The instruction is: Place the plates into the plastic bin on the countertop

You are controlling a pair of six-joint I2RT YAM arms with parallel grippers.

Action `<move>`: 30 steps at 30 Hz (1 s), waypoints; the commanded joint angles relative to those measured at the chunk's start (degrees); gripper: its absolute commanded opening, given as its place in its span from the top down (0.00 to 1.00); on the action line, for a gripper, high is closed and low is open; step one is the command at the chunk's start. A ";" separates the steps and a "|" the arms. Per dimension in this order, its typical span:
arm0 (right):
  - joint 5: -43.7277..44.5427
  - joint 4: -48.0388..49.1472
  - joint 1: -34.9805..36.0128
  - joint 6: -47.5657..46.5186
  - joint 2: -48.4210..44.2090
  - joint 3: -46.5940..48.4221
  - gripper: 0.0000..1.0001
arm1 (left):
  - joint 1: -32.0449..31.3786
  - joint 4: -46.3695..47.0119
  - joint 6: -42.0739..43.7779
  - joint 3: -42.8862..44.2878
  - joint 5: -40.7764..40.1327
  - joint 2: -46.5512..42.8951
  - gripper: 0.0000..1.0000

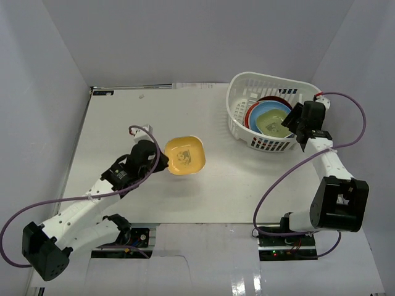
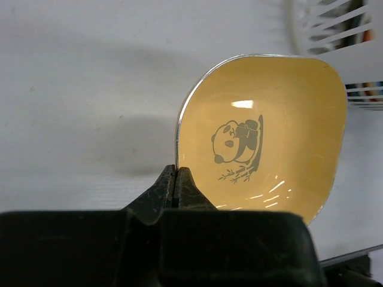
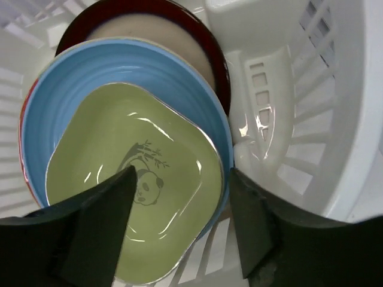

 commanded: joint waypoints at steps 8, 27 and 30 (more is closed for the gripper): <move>-20.07 3.73 -0.87 6.23 -16.37 7.29 0.22 | -3.42 14.70 8.74 32.83 7.25 25.79 1.00; -31.78 0.75 -0.78 9.67 -34.33 5.63 0.92 | -13.09 11.37 6.19 94.28 6.90 80.14 1.00; -31.17 -1.00 -0.78 8.35 -34.94 5.18 0.92 | -13.45 11.29 5.75 95.89 5.24 83.50 0.98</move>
